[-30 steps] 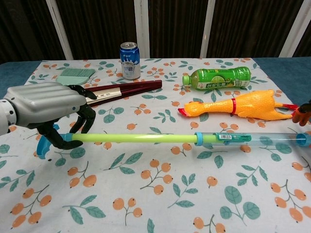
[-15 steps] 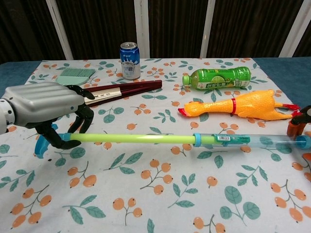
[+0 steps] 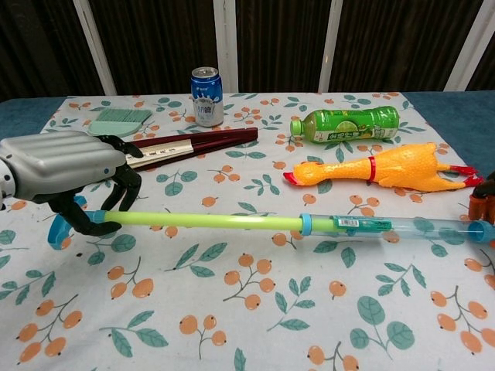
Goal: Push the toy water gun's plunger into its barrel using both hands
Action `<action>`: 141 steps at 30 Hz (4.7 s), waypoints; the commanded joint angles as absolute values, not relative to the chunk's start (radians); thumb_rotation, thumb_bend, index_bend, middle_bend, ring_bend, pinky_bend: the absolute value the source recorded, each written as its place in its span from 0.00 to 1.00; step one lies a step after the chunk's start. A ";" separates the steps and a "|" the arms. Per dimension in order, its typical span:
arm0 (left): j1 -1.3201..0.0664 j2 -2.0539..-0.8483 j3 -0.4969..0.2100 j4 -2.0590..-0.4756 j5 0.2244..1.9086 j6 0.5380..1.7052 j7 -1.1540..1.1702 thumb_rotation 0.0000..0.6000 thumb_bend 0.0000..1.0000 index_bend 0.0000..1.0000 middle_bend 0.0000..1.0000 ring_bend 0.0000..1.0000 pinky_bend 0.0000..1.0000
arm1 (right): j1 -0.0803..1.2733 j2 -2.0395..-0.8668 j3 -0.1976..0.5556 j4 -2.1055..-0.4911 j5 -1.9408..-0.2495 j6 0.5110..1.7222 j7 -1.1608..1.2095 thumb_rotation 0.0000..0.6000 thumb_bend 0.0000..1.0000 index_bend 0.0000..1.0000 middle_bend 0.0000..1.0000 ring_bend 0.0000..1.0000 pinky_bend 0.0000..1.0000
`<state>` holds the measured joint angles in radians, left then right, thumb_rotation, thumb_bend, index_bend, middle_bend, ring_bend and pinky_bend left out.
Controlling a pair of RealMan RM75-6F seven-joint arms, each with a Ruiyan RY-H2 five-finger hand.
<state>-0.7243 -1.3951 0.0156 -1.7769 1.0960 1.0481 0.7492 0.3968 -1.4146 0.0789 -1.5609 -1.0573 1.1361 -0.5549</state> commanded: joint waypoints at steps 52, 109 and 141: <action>-0.721 -1.436 -0.003 -1.771 1.103 1.062 0.754 1.00 0.58 0.61 0.58 0.07 0.00 | 0.403 -1.418 0.071 -1.610 -1.092 1.194 -0.629 1.00 0.34 0.77 0.69 0.35 0.00; -0.741 -1.543 -0.059 -1.768 1.064 1.127 0.792 1.00 0.58 0.61 0.59 0.09 0.00 | 0.522 -1.520 0.095 -1.832 -1.062 1.263 -0.888 1.00 0.34 0.79 0.70 0.36 0.00; -0.637 -1.483 0.007 -1.834 1.142 1.214 0.676 1.00 0.21 0.29 0.17 0.02 0.00 | 0.508 -1.420 0.032 -1.890 -0.955 1.315 -0.969 1.00 0.34 0.00 0.03 0.00 0.00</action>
